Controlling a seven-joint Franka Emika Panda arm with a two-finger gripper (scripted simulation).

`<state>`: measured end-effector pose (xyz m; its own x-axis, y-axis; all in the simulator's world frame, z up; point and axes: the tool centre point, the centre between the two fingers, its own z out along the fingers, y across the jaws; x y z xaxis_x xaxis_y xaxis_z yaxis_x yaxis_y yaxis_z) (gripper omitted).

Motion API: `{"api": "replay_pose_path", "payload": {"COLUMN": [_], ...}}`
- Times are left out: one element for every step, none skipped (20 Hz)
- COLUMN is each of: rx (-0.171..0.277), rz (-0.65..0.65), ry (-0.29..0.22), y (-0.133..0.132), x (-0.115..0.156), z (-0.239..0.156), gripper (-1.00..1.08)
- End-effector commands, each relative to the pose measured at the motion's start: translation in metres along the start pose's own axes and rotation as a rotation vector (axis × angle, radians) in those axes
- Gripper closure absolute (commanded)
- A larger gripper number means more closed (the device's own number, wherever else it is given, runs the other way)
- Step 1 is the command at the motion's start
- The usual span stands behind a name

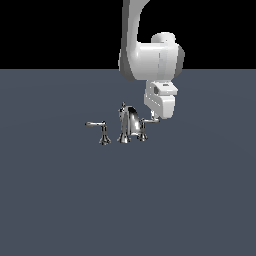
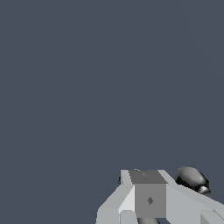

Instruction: Turn on the faucet by rotating a designated handle.

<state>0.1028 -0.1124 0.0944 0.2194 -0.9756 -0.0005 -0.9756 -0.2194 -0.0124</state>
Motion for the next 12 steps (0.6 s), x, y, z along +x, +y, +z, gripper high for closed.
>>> {"api": "replay_pose_path", "payload": {"rx": [-0.004, -0.005, -0.005, -0.005, -0.006, -0.006, -0.007, -0.007, -0.008, -0.008, -0.009, -0.009], "rz": [0.001, 0.002, 0.002, 0.003, 0.003, 0.004, 0.004, 0.005, 0.005, 0.006, 0.007, 0.007], "ry": [-0.001, -0.001, -0.001, -0.001, -0.001, 0.0, 0.0, 0.0, 0.0, 0.0, 0.0, 0.0], "y": [0.007, 0.009, 0.012, 0.015, 0.018, 0.021, 0.024, 0.026, 0.029, 0.032, 0.035, 0.038], "x": [-0.001, -0.002, -0.002, -0.002, -0.003, -0.003, -0.004, -0.004, -0.005, -0.005, -0.006, -0.006], "z": [0.0, 0.0, 0.0, 0.0, 0.0, 0.0, 0.0, 0.0, 0.0, 0.0, 0.0, 0.0], "gripper": [1.08, 1.08, 1.08, 1.08, 1.08, 1.08, 1.08, 1.08, 1.08, 1.08, 1.08, 1.08]}}
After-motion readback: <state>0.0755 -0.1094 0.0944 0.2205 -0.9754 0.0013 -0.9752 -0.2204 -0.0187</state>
